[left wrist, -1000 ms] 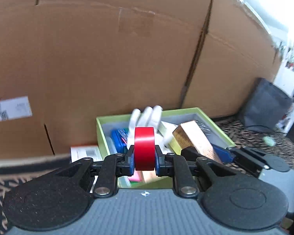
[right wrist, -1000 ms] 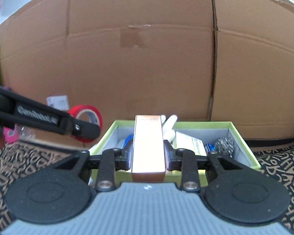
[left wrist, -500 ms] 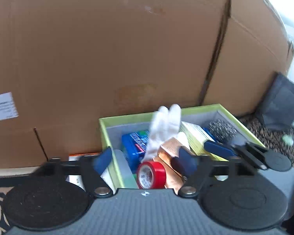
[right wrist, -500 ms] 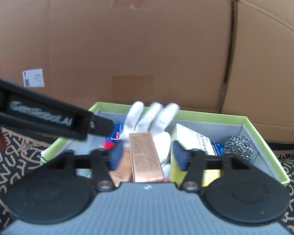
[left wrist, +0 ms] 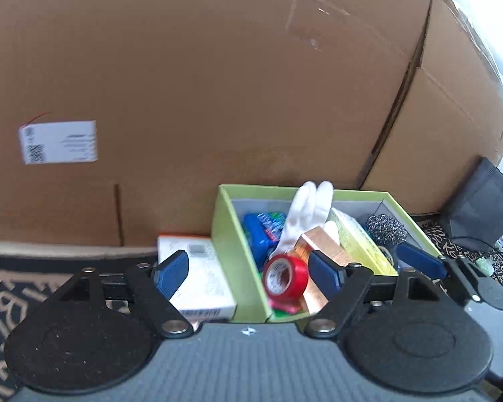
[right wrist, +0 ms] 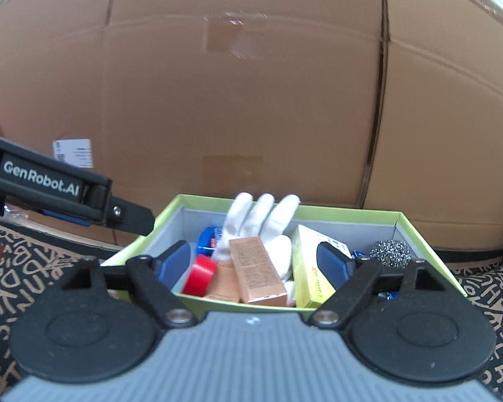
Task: Organize objects
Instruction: 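Withdraw both grippers from the box toward the white medicine box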
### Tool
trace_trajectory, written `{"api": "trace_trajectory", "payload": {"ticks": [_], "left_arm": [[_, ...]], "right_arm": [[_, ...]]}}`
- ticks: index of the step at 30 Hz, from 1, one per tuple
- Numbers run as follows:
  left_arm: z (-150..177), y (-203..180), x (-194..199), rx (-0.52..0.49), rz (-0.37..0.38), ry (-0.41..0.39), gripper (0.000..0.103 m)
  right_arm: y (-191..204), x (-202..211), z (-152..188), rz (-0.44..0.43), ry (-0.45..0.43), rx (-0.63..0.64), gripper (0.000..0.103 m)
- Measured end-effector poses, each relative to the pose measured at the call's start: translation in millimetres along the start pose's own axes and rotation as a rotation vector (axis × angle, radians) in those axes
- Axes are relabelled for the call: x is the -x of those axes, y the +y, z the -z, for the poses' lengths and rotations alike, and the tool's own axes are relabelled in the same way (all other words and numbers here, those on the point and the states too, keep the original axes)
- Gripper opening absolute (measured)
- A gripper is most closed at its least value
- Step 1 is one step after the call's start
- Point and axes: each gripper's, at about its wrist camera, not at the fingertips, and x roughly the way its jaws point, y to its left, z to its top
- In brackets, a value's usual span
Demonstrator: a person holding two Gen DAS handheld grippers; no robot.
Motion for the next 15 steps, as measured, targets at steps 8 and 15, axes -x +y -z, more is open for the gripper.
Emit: {"api": "trace_trajectory", "payload": {"ticks": [8, 15], "left_arm": [[29, 24, 37, 0.063, -0.032, -0.008, 0.085], [58, 46, 43, 0.031, -0.089, 0.037, 0.086]], "right_arm": [[38, 36, 13, -0.074, 0.000, 0.011, 0.089], [81, 41, 37, -0.210, 0.115, -0.047, 0.087]]}}
